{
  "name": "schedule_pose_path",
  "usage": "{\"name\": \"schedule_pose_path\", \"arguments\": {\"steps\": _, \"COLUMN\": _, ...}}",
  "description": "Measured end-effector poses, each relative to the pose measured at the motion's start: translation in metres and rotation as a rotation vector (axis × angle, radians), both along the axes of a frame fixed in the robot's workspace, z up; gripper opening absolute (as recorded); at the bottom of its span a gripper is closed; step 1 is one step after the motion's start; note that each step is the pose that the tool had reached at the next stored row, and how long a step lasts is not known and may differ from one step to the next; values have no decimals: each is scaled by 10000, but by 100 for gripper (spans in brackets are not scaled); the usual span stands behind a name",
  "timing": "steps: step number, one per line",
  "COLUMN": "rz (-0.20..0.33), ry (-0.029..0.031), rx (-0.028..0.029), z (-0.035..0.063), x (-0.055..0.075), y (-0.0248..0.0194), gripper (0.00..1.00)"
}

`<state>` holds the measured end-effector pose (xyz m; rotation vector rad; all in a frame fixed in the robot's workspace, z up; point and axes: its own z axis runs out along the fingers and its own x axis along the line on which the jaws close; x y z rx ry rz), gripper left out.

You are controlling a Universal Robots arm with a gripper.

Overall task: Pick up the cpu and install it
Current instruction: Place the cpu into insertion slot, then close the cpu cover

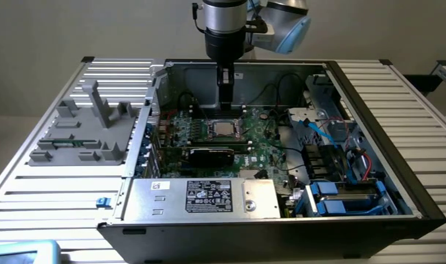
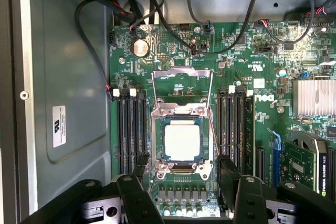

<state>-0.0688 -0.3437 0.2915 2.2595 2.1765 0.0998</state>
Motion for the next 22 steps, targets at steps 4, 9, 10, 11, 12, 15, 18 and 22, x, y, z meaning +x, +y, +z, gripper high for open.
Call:
{"name": "schedule_pose_path", "arguments": {"steps": 4, "rz": 0, "ry": 0, "rx": 0, "z": 0, "x": 0, "y": 0, "gripper": 64}}
{"name": "schedule_pose_path", "arguments": {"steps": 9, "rz": 0, "ry": 0, "rx": 0, "z": 0, "x": 0, "y": 0, "gripper": 64}}
{"name": "schedule_pose_path", "arguments": {"steps": 10, "rz": 0, "ry": 0, "rx": 0, "z": 0, "x": 0, "y": 0, "gripper": 62}}
{"name": "schedule_pose_path", "arguments": {"steps": 11, "rz": 0, "ry": 0, "rx": 0, "z": 0, "x": 0, "y": 0, "gripper": 62}}
{"name": "schedule_pose_path", "arguments": {"steps": 12, "rz": 0, "ry": 0, "rx": 0, "z": 0, "x": 0, "y": 0, "gripper": 55}}
{"name": "schedule_pose_path", "arguments": {"steps": 15, "rz": 0, "ry": 0, "rx": 0, "z": 0, "x": 0, "y": 0, "gripper": 43}}
{"name": "schedule_pose_path", "arguments": {"steps": 18, "rz": 0, "ry": 0, "rx": 0, "z": 0, "x": 0, "y": 0, "gripper": 31}}
{"name": "schedule_pose_path", "arguments": {"steps": 22, "rz": 0, "ry": -1, "rx": 0, "z": 0, "x": 0, "y": 0, "gripper": 13}}
